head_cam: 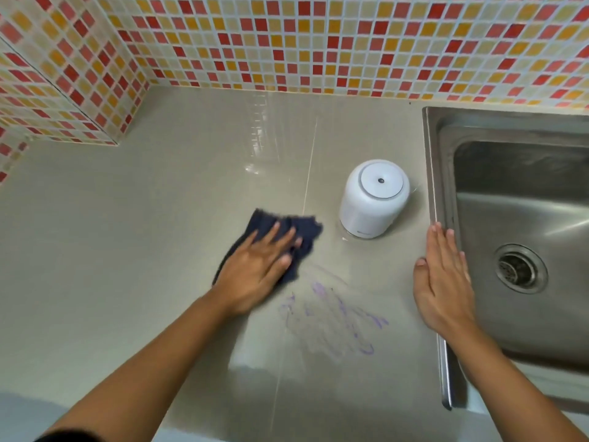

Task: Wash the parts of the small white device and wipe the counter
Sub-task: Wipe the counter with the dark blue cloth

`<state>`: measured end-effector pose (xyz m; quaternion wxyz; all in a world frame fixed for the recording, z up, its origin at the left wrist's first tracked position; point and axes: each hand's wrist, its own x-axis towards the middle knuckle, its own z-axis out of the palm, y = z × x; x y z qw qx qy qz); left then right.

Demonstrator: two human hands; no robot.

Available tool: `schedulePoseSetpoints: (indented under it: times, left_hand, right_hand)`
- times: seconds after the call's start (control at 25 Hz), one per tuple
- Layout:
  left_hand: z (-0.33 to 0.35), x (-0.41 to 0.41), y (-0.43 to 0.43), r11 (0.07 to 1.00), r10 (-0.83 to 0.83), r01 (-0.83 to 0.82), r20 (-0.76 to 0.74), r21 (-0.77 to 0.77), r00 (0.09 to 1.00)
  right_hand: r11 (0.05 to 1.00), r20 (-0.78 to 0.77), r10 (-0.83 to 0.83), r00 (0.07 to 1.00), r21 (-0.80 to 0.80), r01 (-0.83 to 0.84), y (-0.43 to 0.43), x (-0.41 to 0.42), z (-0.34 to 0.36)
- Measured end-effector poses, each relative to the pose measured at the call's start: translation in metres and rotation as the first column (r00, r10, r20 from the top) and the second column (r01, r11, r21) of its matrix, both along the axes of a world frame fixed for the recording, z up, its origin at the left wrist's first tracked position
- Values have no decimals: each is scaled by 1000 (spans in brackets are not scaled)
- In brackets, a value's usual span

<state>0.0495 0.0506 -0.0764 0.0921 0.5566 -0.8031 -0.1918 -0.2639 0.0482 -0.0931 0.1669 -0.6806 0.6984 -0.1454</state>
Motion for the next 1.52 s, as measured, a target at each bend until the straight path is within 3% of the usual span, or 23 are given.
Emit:
schedulePoseSetpoints:
  times: [0.08,0.16,0.24,0.28,0.32,0.4,0.52,0.6,0.64,0.72,0.8,0.96,1.04,1.12,1.2,1.36,1.52]
  left_hand:
    - [2,49,34,999,12,-13,-13,-43,1000]
    - [6,101,21,970,238,-238,-5,-48,971]
    - [1,114,-24,853,521,-521,54,-30,852]
    - [-1,98,-46,809,587,-586,82,-42,805]
    - [0,72,-59,806,591,-590,97,-41,801]
    - [1,29,-49,904,428,-428,53,-14,902]
    - [0,26,48,985,170,-170,-22,28,985]
    - [7,53,102,971,238,-238,-13,-10,971]
    - [6,67,109,933,360,-360,7,-23,933]
    - [1,68,82,768,641,-641,45,-22,766]
    - [1,32,37,696,717,-717,76,-23,693]
    - [5,-25,46,918,391,-389,-18,83,920]
    - [4,3,91,958,281,-282,18,54,960]
    - [7,52,119,958,286,-286,137,-19,948]
    - [10,97,109,913,398,-407,234,-9,887]
    - [13,106,4,765,629,-643,201,7,751]
    - [4,36,-86,866,491,-499,154,18,857]
  right_hand:
    - [1000,25,-2,1000,-15,3,0,0,1]
    - [1000,40,2,999,-31,-1,-2,2,0]
    - [999,56,-4,998,-51,7,-3,0,-1]
    - [998,65,-9,998,-65,14,-3,0,-1]
    - [997,76,-11,997,-80,17,-2,1,1]
    - [989,114,0,994,-147,17,2,4,7]
    - [962,187,114,976,-268,-61,7,12,19]
    - [978,319,137,938,-195,-77,1,25,27]
    - [990,388,117,914,-119,-76,-7,34,30]
    - [998,520,62,852,-6,-69,-30,51,32]
    - [1000,649,18,761,-11,-15,-53,64,30]
    - [997,722,-32,691,-28,75,-75,70,31]
    - [993,721,-39,692,-52,109,-77,61,32]
    - [986,747,-26,665,-89,139,-78,54,36]
    - [983,780,-4,626,-113,148,-78,50,36]
    - [981,758,2,652,-127,145,-75,55,39]
    - [977,759,20,651,-154,149,-79,65,37]
